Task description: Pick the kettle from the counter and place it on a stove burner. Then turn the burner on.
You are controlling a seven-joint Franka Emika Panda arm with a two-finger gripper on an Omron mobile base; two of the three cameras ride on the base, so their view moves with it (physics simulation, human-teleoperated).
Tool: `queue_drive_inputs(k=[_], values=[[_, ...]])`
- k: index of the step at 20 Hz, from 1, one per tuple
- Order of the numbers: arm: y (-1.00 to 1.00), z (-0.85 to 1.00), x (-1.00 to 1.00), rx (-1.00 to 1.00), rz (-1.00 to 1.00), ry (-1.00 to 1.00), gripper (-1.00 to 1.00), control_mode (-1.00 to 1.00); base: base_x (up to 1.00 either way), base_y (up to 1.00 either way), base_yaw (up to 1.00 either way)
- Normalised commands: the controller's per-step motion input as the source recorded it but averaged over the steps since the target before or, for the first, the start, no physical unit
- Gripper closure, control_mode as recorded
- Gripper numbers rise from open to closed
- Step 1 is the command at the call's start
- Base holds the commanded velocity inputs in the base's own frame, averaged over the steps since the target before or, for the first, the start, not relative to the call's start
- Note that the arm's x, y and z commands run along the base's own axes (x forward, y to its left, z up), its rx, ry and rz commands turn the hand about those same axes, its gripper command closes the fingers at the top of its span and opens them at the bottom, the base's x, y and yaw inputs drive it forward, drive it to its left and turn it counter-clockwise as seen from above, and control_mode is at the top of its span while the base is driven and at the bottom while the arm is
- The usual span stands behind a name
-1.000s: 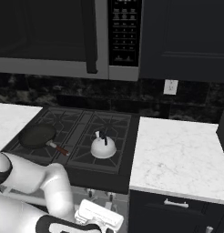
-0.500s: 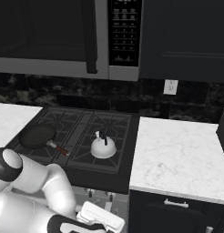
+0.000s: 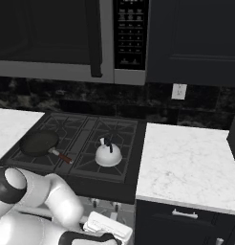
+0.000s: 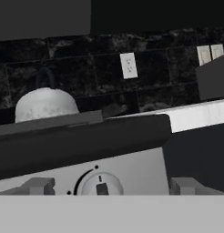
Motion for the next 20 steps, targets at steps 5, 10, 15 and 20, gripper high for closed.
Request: queue_drive_inputs(k=[5,10,15,20], values=[[0.25,-0.18,0.29,-0.04,0.00,0.00,-1.00,-1.00,0.00,0.00,0.00],[0.14,-0.07,0.32,-0.01,0.00,0.00,-1.00,-1.00,0.00,0.00,0.00],[0.00,-0.01,0.41,0.00,0.00,0.00,-1.00,-1.00,0.00,0.00,0.00],[0.00,-0.10,0.41,0.00,0.00,0.00,-1.00,-1.00,0.00,0.00,0.00]])
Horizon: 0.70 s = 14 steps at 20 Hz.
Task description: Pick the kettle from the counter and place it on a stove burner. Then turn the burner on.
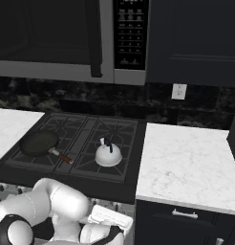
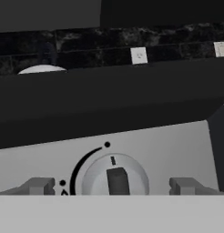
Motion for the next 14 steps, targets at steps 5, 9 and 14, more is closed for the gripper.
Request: queue_drive_inputs(k=[5,9,14], values=[[0.00,-0.15,0.37,0.00,0.00,0.00,-1.00,-1.00,0.00,0.00,0.00],[0.00,-0.10,0.29,0.00,0.00,0.00,-1.00,-1.00,0.00,0.00,0.00],[0.00,0.00,0.17,0.00,0.00,0.00,1.00,-1.00,0.00,0.00,0.00]])
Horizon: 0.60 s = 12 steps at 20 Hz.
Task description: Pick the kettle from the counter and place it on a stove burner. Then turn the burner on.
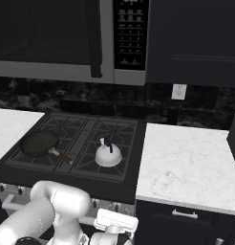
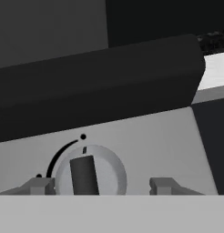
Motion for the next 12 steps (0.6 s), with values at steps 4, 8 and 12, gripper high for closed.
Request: queue_drive_inputs(k=[4,8,12], values=[[0.00,0.00,0.06,0.00,0.00,0.00,1.00,-1.00,0.00,0.00,0.00],[0.02,0.00,0.07,0.00,0.00,0.00,1.00,-1.00,0.00,0.00,0.00],[0.00,0.00,0.08,0.00,-0.01,0.00,1.00,-1.00,0.00,0.00,0.00]])
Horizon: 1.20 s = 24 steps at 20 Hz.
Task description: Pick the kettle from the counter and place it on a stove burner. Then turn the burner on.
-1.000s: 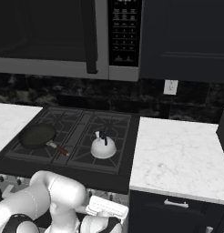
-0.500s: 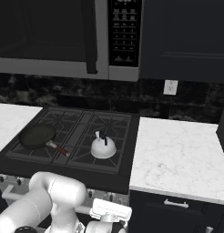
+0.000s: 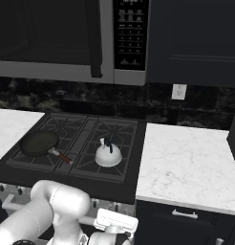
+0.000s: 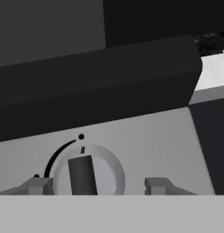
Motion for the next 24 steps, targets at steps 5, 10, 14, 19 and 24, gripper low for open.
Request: queue_drive_inputs(k=[5,10,14,19,24], values=[[0.22,0.20,0.00,-0.01,0.02,0.00,1.00,-1.00,0.00,0.00,0.00],[0.37,0.36,0.00,-0.06,0.04,0.00,1.00,-1.00,0.00,0.00,0.00],[0.15,0.32,0.02,-0.03,0.03,0.00,1.00,-1.00,0.00,0.00,0.00],[0.00,0.00,0.01,0.00,0.00,0.00,1.00,-1.00,0.00,0.00,0.00],[0.00,0.00,0.00,-0.01,0.00,0.00,1.00,-1.00,0.00,0.00,0.00]])
